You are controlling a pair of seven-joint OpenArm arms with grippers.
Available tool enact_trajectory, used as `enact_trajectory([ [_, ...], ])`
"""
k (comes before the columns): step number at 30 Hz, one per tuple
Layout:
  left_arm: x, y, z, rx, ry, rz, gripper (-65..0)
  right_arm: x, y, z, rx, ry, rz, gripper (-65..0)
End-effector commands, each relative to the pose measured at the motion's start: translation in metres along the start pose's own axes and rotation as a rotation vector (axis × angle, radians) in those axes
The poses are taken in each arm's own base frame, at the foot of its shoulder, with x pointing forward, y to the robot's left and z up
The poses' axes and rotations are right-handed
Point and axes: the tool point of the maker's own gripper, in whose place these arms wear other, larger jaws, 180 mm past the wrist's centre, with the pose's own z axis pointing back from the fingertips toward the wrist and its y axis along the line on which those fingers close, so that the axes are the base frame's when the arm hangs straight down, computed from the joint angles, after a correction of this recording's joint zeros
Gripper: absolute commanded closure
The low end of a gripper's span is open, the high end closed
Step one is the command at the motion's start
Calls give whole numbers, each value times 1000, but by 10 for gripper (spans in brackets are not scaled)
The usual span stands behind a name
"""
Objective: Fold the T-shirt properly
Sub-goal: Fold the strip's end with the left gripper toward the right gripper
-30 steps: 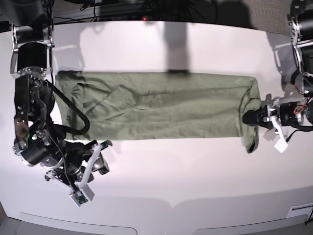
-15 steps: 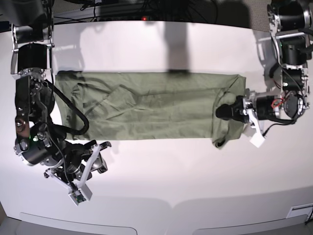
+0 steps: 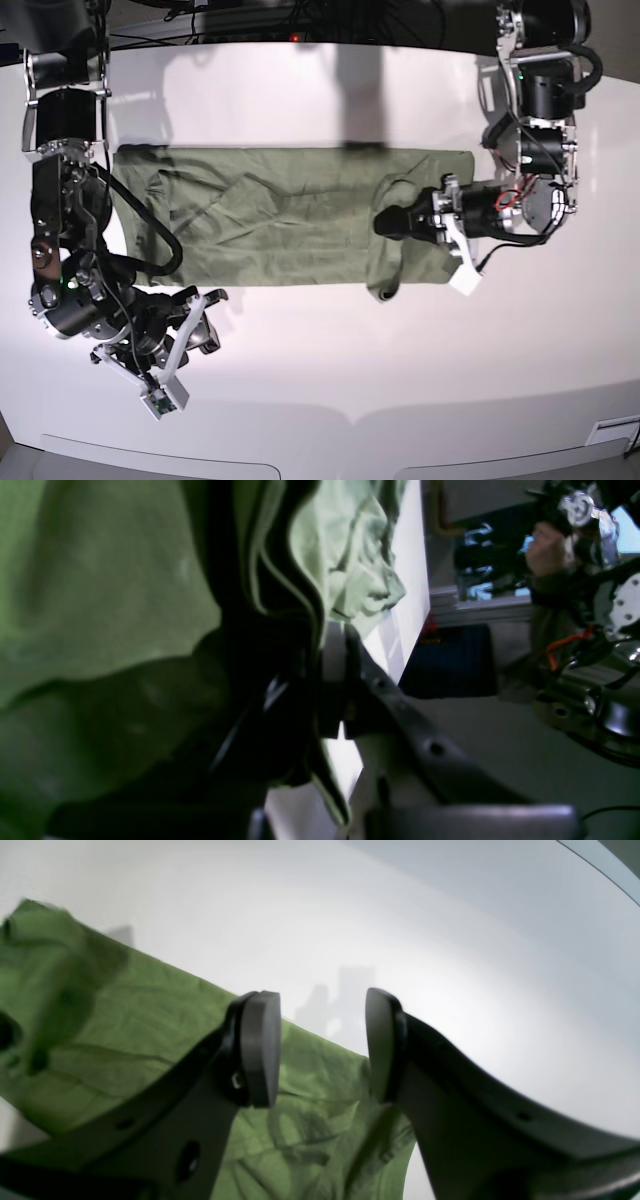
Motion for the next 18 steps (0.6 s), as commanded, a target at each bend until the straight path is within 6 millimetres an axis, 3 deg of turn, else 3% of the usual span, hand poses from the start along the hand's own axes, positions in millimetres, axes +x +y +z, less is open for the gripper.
enact_trajectory([
  [1,20,-12,2,-30,-48,-38,0,18,-9,7,-24,-58,12,-278],
  [10,28,-14,0,-43,-112,-46,-8,18,-9,7,-24,-59,12,-278],
  [12,35,-17,1,-59,-149,-41,-152,19,-9,7,-24,-59,12,-278],
  [14,42,-28,3,-118,-189,-26,-250,19,-9,7,-24,-60,12,-278],
  [18,47,-51,8,-254,-217,-1,-277,19,-9,7,-25,-59,12,-278],
])
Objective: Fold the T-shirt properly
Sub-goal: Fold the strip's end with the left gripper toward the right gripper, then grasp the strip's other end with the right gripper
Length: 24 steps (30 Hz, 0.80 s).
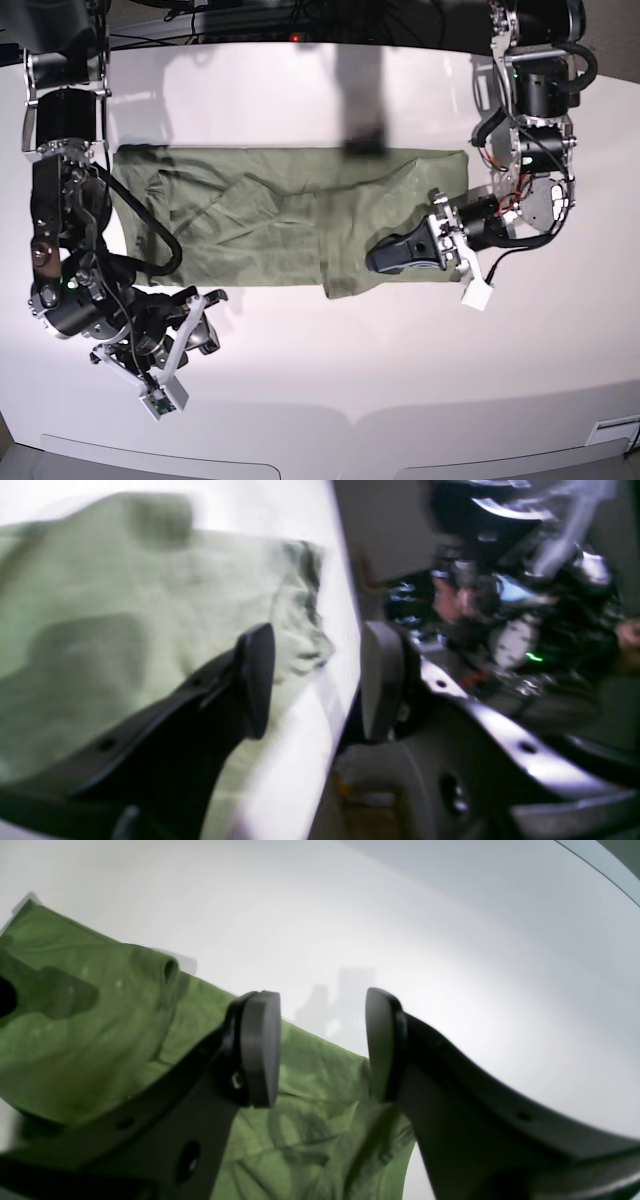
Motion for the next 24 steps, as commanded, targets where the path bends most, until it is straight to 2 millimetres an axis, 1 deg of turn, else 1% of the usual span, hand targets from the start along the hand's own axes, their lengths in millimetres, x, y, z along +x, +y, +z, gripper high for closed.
enact_trajectory([
  [1,14,-17,-2,-56,-20,-36,-277,18,-9,7,-24,-57,12,-278],
  [2,10,-16,-2,-56,2,-36,-277,18,-9,7,-24,-57,12,-278],
  [7,11,-17,-2,-55,4,-47,-277,18,-9,7,-24,-56,12,-278],
  [9,8,-6,-2,6,28,-68,-277,18,-9,7,-25,-56,12,-278],
  [11,7,9,-2,90,36,-88,-276,17,-11,7,-34,-50,11,-278],
  [12,7,17,-1,134,39,-101,-275,13,-19,7,-80,-28,3,-278],
  [14,8,30,2,206,44,-127,-275,-3,-50,11,-242,47,-22,-278],
  [15,8,31,2,213,44,-132,-275,-11,-65,13,-304,81,-37,-279],
  [16,8,28,1,206,48,-137,-275,-20,-76,15,-338,111,-57,-279],
  [18,8,19,1,186,70,-158,-275,-42,-91,18,-358,176,-131,-279],
  [21,15,8,1,180,65,-213,-275,-78,-118,26,-396,263,-267,-279],
  [24,21,0,1,176,58,-252,-275,-117,-142,38,-410,324,-402,-279],
])
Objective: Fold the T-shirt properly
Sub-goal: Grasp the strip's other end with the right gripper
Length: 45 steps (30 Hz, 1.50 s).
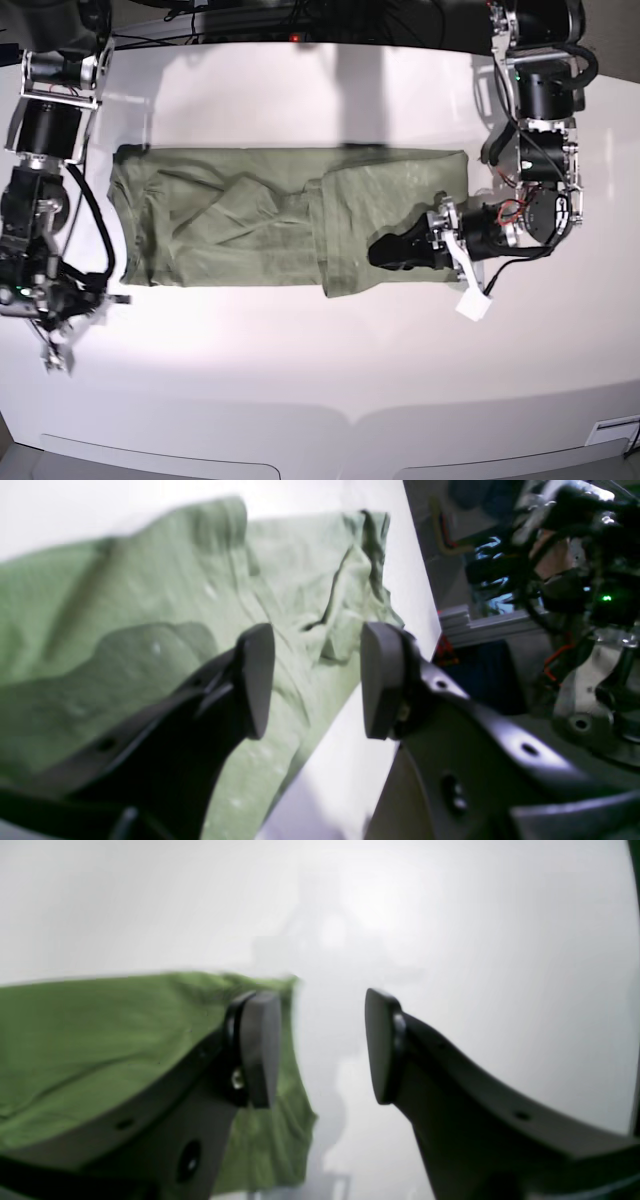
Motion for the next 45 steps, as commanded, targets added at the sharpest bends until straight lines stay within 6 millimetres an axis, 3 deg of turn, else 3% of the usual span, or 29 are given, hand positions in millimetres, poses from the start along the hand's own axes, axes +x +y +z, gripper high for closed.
enact_trajectory([
  [1,20,-12,1,-31,-43,-42,-275,11,-20,7,-4,-40,-37,-279],
  [7,20,-12,1,-31,-43,-43,-275,-27,-33,5,237,78,-115,-280],
  [12,20,-12,1,-31,-43,-43,-275,-63,-35,-5,309,170,-132,-281],
  [17,18,-11,0,-25,-35,-45,-275,-89,-18,-21,410,177,-161,-400],
  [23,-18,4,-26,99,157,-146,-275,-102,-9,-36,443,189,-217,-421],
  [31,-57,14,-53,212,361,-353,-275,-121,51,-52,580,247,-253,-421],
  [37,-58,30,-57,318,385,-447,-275,-121,84,-49,676,260,-269,-420],
  [42,-58,36,-54,352,399,-452,-275,-122,81,-48,672,267,-259,-419],
  [44,-58,37,-54,362,394,-441,-275,-123,80,-48,670,271,-257,-375],
  [45,-58,38,-54,367,393,-436,-275,-123,80,-48,669,270,-257,-324],
])
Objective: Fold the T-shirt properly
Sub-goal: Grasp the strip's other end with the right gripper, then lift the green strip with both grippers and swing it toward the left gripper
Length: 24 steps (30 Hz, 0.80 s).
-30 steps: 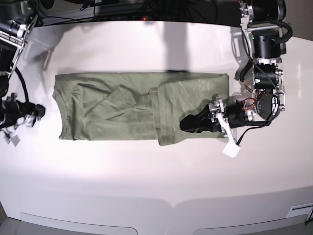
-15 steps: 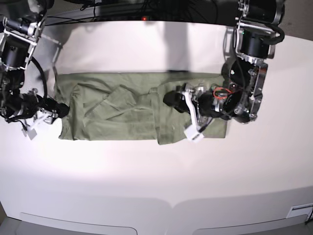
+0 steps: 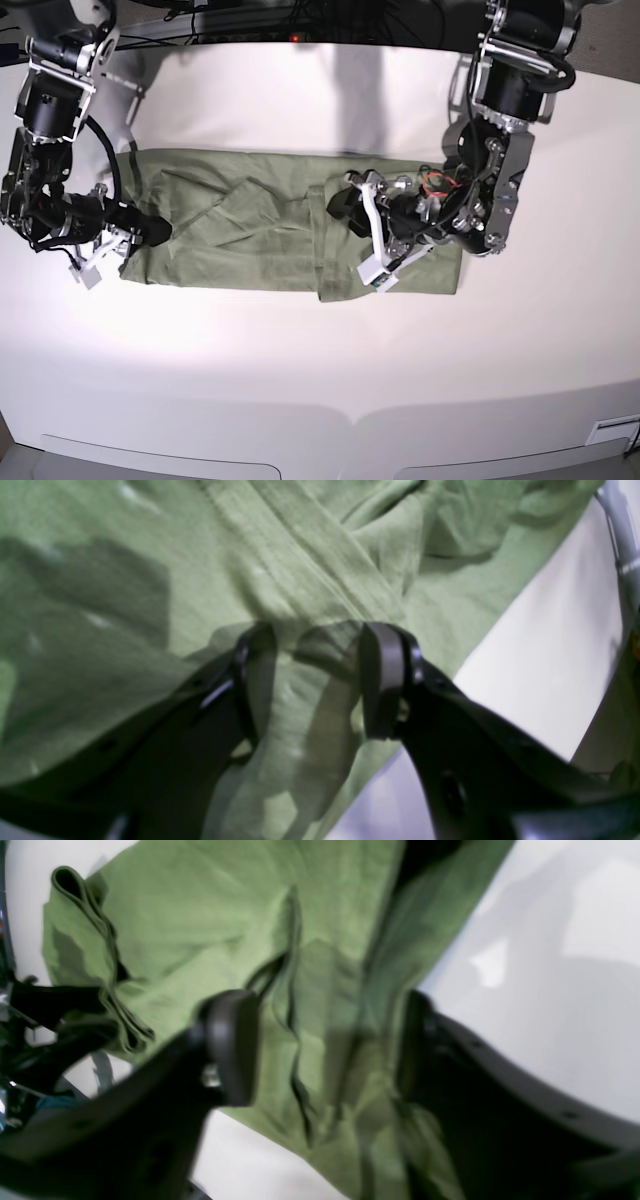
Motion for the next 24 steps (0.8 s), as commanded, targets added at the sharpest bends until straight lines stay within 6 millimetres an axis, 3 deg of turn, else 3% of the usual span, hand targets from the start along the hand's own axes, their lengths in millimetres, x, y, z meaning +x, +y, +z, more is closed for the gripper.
enact_trajectory([
  [1,5,8,4,38,14,-12,-275,-1,-6,7,-29,27,12,-257],
  [4,6,8,6,41,21,-18,-275,2,-9,10,-37,17,15,-5],
  [10,30,6,19,81,-33,-45,-275,19,-7,17,-38,-22,28,0],
  [18,65,-5,45,122,-110,-135,-275,48,61,-5,195,-108,60,0],
  [21,82,-5,62,176,-155,-150,-275,52,79,-11,239,-103,73,0],
  [24,103,10,91,337,-219,-168,-275,64,103,-8,338,-141,76,0],
])
